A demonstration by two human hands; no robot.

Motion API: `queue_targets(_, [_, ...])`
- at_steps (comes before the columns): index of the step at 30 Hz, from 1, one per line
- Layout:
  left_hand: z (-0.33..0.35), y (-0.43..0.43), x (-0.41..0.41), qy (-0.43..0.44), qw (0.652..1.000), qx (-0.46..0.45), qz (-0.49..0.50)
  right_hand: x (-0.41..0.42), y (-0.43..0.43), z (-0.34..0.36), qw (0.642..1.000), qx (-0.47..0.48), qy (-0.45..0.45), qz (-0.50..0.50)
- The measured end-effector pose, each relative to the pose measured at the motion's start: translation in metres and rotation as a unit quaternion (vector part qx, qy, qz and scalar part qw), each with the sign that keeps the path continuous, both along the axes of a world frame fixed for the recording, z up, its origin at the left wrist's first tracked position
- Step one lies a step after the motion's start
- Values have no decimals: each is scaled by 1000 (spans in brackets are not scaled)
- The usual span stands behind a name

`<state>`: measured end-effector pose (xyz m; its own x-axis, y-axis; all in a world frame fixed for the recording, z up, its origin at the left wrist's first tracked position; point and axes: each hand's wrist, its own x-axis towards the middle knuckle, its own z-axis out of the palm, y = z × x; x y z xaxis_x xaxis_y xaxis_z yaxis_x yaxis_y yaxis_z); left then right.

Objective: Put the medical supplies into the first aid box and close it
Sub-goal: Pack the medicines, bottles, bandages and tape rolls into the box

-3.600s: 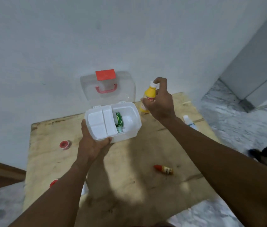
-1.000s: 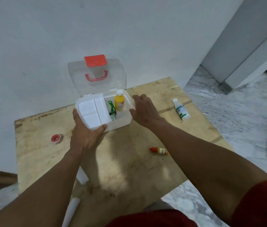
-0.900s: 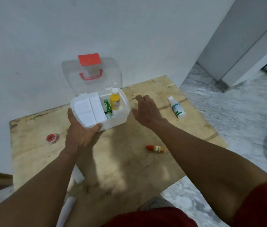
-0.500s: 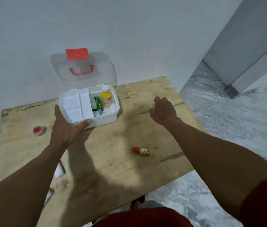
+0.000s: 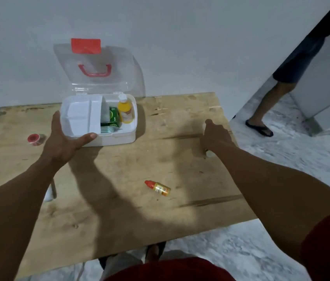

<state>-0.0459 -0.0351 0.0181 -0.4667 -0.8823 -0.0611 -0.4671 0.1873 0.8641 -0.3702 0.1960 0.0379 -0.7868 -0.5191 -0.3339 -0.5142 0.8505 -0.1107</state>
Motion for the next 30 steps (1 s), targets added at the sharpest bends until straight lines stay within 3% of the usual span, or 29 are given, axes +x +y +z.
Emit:
queue_targets(9, [0,-1,1,-2,1000,14,1,-4,4,-9,998,-46,-36,13])
queue_targets(17, [6,2,0,11,999,28,-12,17,-24,16,985,-153,-78,13])
queue_targets(23, [3,0,4,37,998,53,-17,65,-69,49,935,-334,-102,65])
queue_targets(30, [1,-4,7,59,997,48,-22,113,-98,78,868,-473,-118,97])
